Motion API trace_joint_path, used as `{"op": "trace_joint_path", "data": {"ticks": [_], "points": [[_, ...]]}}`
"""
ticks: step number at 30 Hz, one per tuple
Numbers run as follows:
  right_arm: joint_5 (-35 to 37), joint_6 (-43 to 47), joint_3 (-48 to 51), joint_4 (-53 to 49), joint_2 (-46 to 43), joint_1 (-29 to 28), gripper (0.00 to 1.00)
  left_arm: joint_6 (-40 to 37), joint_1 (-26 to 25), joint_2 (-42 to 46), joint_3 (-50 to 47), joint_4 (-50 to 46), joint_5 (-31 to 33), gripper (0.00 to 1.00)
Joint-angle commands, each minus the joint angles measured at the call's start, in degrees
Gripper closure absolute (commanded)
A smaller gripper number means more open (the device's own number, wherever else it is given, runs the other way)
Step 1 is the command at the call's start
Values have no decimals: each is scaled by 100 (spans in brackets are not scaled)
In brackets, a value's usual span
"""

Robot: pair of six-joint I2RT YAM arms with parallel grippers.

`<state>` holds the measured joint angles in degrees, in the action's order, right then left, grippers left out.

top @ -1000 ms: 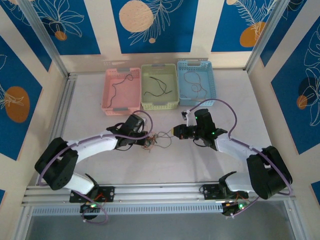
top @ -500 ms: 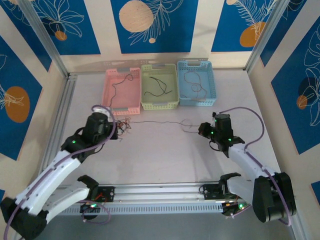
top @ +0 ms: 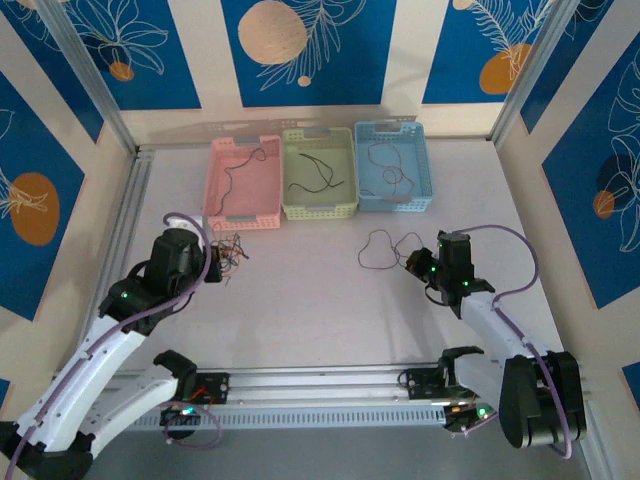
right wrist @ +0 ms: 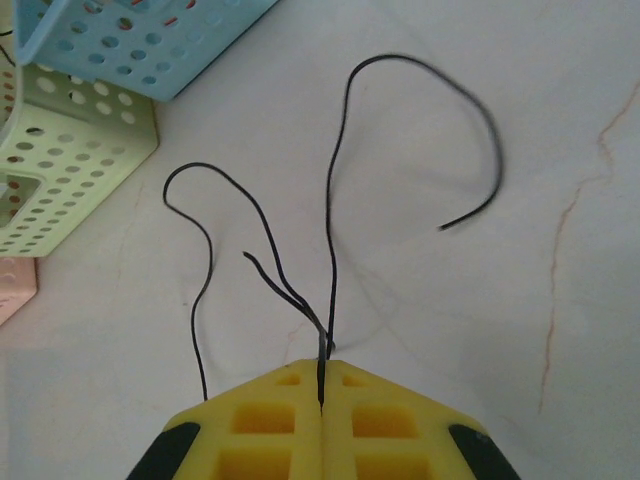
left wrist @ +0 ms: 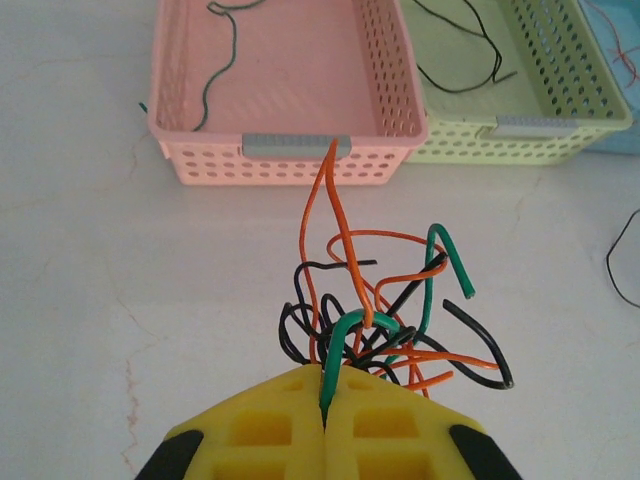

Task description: Untangle the cables

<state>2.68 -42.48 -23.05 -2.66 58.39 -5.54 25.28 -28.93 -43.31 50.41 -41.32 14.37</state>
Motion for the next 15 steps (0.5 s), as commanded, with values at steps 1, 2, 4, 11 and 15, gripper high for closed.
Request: {"op": "trace_joint_path", "data": {"ticks": [1,2,4,11,15], "points": [[-533,-6,68,316,-62,8,100,-142,59,-65,53,-100,-330,100],[-662,-6,56,373,-101,-18,100,-209,56,-94,101,-143,-405,100],[-977,-36,0,415,-210,-71,100,-311,55,-197,232,-295,-532,100],[-1373,209,-1462,-446,-899,-496,100,-726,50,-384,614,-718,-1130,100],[-1463,352,-2721,-937,-653,-672,100,-1003,45,-321,662,-1066,-1369,100]]}}
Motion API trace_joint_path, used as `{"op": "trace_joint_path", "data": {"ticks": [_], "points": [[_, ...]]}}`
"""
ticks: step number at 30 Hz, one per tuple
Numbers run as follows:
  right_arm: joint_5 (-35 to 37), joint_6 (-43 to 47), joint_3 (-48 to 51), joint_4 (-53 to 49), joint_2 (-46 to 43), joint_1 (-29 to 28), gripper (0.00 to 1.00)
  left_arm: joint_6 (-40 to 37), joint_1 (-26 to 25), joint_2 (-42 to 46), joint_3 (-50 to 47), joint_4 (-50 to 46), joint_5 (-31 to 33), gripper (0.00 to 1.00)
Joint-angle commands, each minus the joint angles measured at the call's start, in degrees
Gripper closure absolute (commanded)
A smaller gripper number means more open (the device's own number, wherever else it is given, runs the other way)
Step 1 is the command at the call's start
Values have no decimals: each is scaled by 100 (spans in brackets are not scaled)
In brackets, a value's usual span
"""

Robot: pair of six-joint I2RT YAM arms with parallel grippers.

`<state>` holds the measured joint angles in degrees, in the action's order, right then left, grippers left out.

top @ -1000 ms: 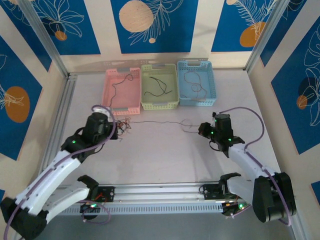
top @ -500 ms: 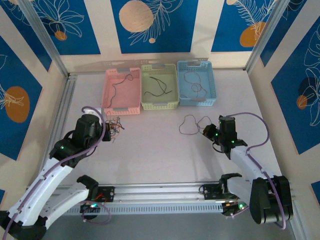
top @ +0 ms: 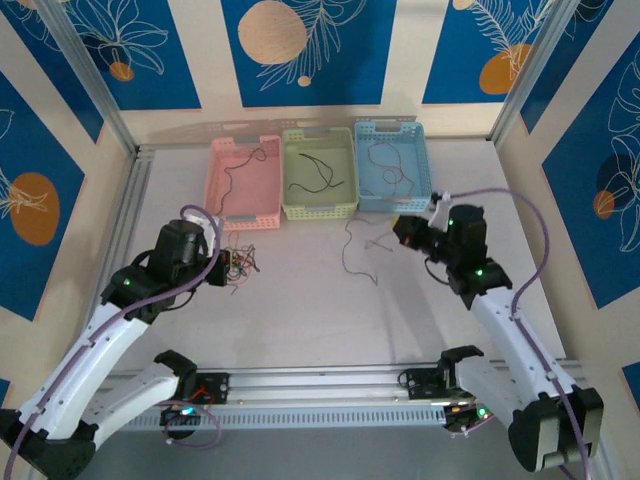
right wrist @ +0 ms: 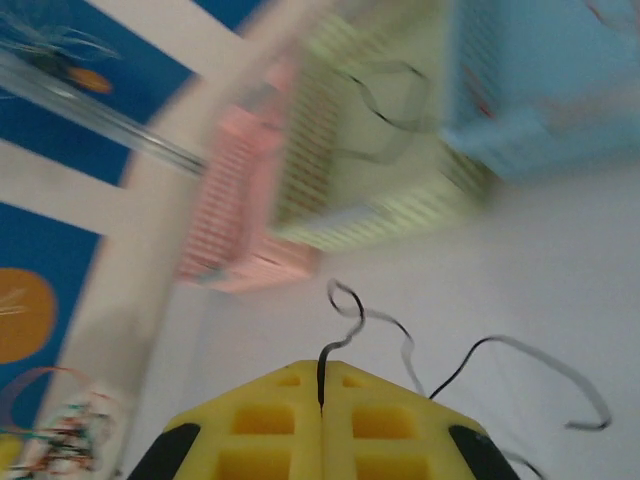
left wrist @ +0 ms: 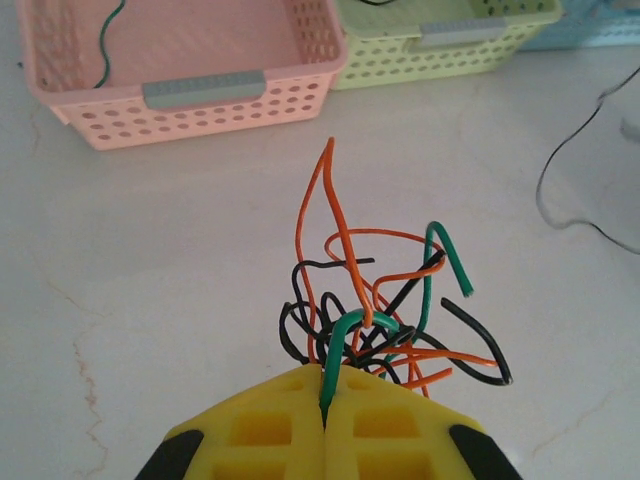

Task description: Untangle the cables

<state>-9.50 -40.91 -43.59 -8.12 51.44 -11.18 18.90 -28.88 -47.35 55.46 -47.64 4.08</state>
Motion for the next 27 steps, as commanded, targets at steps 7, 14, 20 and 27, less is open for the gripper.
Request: {"op": "trace_joint_path", "data": {"ticks": [7,14,20,27], "points": [[-237,131,-2760,-531,1307,-328,100,-421,53,372,-309,-245,-314,100],[132,-62,-4892,-461,3012,-394,100,-431,120,471,-421,-167,-311,100],[812,-417,-5984,-288,4319,-390,100,-429,131,536,-457,-156,-233,100],[810,-780,-6749,-410,5591,-370,100,-423,129,559,-475,-149,-206,100]]}}
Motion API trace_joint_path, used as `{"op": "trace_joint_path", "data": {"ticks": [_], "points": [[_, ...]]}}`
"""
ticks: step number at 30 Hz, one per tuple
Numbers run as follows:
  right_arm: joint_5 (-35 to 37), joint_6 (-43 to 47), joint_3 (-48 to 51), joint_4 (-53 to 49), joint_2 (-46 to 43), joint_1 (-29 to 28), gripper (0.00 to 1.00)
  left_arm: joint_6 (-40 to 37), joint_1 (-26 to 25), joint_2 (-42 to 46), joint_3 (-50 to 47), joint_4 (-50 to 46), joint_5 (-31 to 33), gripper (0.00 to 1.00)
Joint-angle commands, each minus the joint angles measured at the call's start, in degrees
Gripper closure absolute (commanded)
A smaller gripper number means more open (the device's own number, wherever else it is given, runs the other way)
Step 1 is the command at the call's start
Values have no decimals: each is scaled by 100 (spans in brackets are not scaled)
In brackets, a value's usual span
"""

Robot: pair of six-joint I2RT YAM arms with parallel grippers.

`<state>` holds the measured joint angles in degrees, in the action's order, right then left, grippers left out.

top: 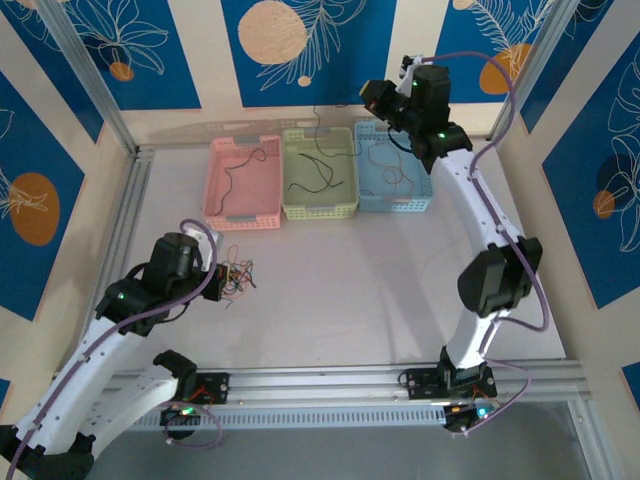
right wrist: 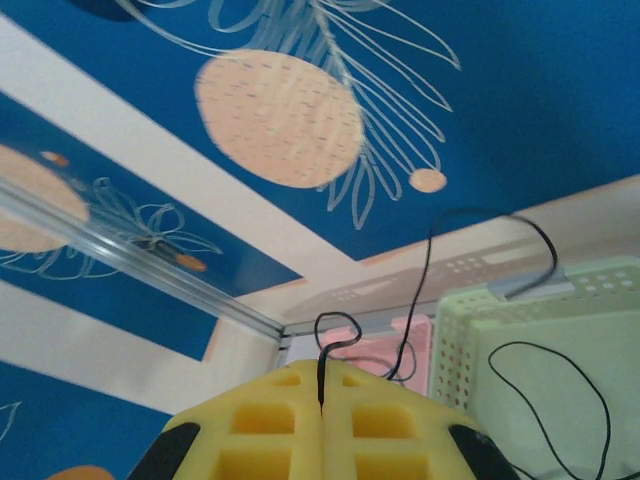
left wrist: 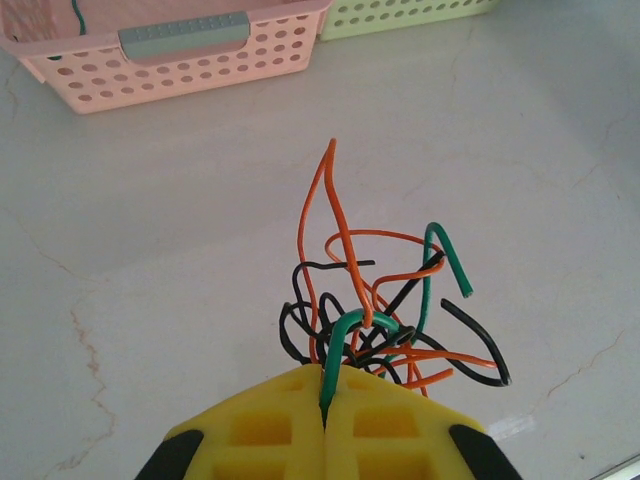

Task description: Untangle the cables

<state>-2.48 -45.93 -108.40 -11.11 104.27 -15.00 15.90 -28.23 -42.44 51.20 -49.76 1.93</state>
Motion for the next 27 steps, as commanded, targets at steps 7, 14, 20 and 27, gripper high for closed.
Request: {"op": "trace_joint_path", "data": {"ticks": [7,14,20,27], "points": [[-432,-859,-220,377,1201,-63,100,-130,63,53,-57,71,18,100],[-622,-928,-169,232,1934,-185,100,-132,72,60,-66,78,11,100],[-803,-961,-149,126,2266,-191,90,-143,94,60,-75,93,-7,100],[-706,-278,-579,-617,2043,-258,62,-144,131,47,-76,98,-35,100]]}}
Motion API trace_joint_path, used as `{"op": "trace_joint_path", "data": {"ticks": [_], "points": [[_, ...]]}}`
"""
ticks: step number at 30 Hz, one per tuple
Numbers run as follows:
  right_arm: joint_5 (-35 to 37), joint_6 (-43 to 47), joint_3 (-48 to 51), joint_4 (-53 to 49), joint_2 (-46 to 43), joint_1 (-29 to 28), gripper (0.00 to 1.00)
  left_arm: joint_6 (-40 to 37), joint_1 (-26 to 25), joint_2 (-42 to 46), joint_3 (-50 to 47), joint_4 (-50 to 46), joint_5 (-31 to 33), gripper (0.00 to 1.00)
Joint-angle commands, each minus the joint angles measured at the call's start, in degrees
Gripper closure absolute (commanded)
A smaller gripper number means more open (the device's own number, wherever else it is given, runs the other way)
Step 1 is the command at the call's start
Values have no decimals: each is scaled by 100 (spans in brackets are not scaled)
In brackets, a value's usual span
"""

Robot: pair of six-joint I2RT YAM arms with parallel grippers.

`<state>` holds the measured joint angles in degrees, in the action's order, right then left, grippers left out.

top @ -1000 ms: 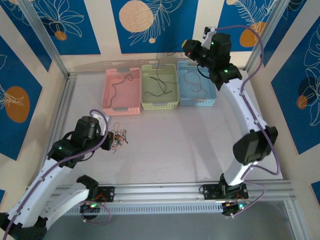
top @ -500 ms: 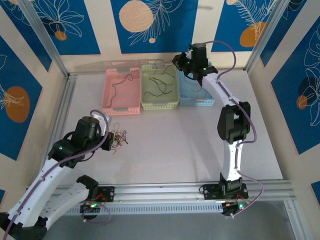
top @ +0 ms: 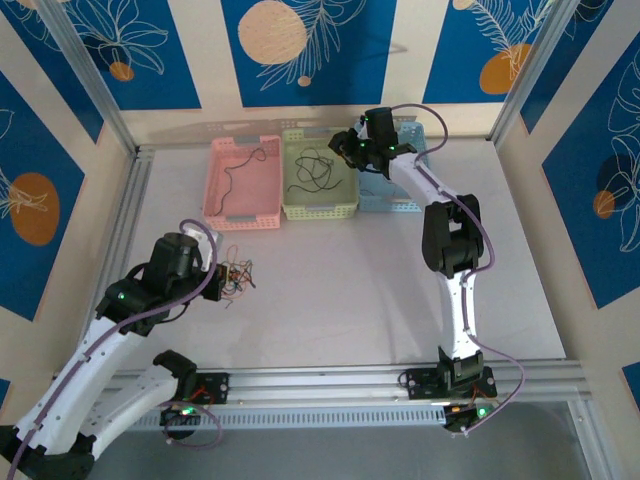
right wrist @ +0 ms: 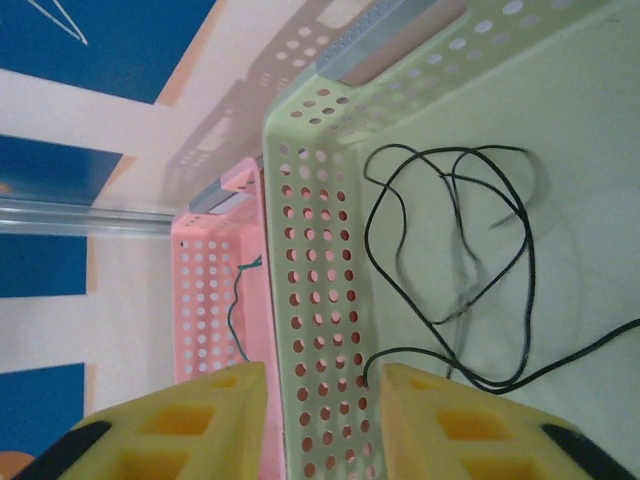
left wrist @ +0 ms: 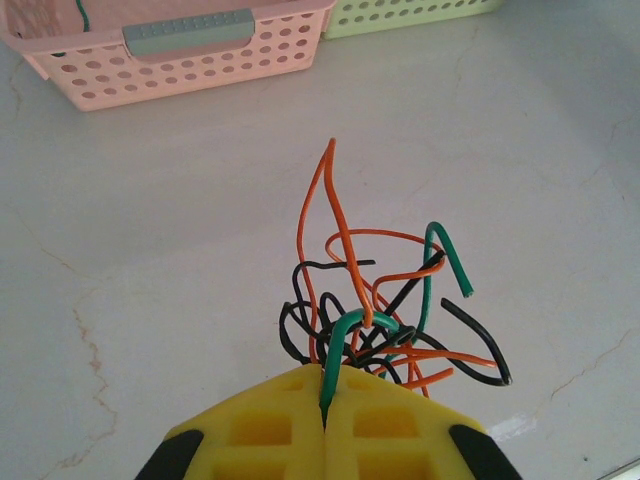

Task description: Untangle the cables

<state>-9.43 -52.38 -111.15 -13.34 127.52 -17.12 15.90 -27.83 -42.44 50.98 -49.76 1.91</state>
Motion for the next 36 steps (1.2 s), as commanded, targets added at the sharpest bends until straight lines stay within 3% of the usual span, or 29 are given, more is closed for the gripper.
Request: {"op": "trace_joint_path", "data": {"ticks": [1,6,11,14,15,17,18,19,22,26,29,36], "points": [[0,476,-328,-514,-387,-54,61,-142,99,51,-53,98,-37,100],[37,1096,589,-249,-1586,-160,60,-147,97,93,-53,90,-33,100],[791,2110,2731,585,-3720,-645,59,-140,103,144,-60,106,-56,100],[985,2416,4344,1589,-5092,-798,58,-147,103,115,-64,123,-99,100],[995,2374,4832,1925,-5495,-739,51,-145,105,104,-55,120,-123,100],[1317,1890,5821,2341,-6391,-503,13,-141,103,137,-54,139,-217,100],[1370,1648,6159,2427,-6736,-353,3,-147,103,164,-53,158,-262,100],[1214,1470,6513,2518,-7058,-129,0,-147,103,207,-61,184,-302,100],[572,1246,6996,2321,-7704,464,1,-133,105,263,-44,204,-331,100],[155,1352,7159,1545,-7923,572,4,62,103,103,72,266,-523,100],[-396,1361,7526,1664,-7931,427,9,345,103,52,71,607,-889,100],[-617,1705,7994,2200,-7688,-447,19,1026,18,-465,-136,1711,-1594,100]]}}
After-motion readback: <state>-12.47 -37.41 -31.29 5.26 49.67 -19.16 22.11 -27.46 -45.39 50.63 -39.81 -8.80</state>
